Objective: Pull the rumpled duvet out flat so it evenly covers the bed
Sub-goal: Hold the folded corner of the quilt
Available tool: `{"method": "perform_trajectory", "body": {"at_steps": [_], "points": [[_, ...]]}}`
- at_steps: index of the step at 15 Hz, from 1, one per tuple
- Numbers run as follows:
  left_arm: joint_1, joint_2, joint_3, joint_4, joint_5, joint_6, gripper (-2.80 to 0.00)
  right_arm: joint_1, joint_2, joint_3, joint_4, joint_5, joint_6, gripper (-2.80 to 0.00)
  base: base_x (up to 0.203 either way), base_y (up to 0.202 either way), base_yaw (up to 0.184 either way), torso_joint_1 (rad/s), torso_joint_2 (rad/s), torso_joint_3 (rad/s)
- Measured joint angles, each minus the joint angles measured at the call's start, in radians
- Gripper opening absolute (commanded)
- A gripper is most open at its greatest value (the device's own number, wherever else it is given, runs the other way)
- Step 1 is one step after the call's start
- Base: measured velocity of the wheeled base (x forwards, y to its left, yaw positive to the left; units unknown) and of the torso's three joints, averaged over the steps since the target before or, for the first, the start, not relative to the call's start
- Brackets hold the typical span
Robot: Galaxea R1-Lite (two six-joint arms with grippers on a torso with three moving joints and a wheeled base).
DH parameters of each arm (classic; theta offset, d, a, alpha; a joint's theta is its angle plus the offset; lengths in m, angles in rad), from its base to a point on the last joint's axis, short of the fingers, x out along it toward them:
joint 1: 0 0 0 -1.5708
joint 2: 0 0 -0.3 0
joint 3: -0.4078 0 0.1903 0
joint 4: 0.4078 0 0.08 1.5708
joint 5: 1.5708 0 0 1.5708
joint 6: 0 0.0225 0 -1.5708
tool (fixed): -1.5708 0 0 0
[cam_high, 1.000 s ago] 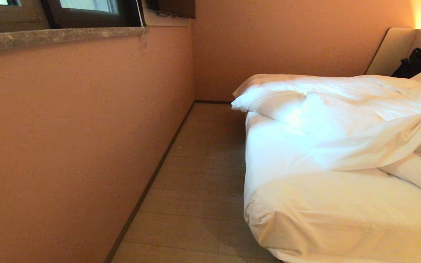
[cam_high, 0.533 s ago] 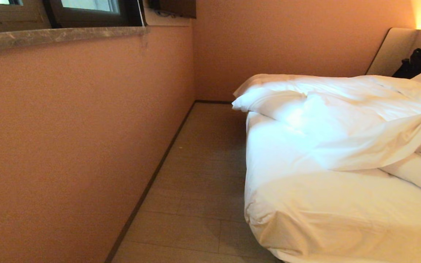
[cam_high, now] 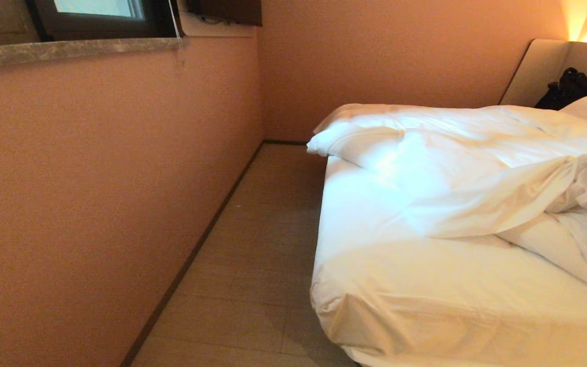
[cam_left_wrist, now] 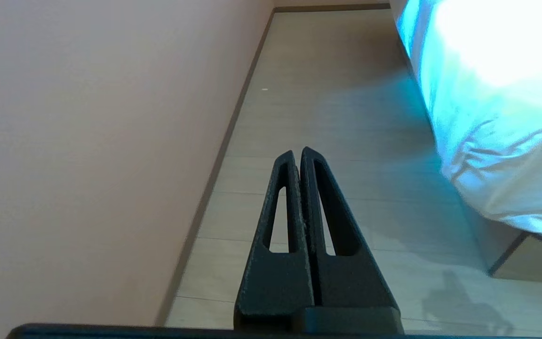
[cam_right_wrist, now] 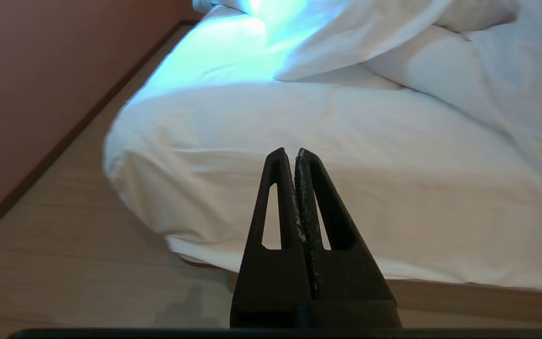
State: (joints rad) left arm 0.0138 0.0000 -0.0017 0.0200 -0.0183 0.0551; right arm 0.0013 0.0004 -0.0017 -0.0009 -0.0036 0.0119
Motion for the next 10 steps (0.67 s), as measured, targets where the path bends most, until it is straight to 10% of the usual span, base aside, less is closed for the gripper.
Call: {"method": "perform_trajectory", "body": {"at_steps": [10], "points": [[0.000, 0.000, 0.000, 0.001, 0.000, 0.003, -2.80, 0.000, 0.000, 0.000, 0.000, 0.000, 0.000, -2.80, 0.000, -0.193, 0.000, 0.003, 0.00, 0.003]]}}
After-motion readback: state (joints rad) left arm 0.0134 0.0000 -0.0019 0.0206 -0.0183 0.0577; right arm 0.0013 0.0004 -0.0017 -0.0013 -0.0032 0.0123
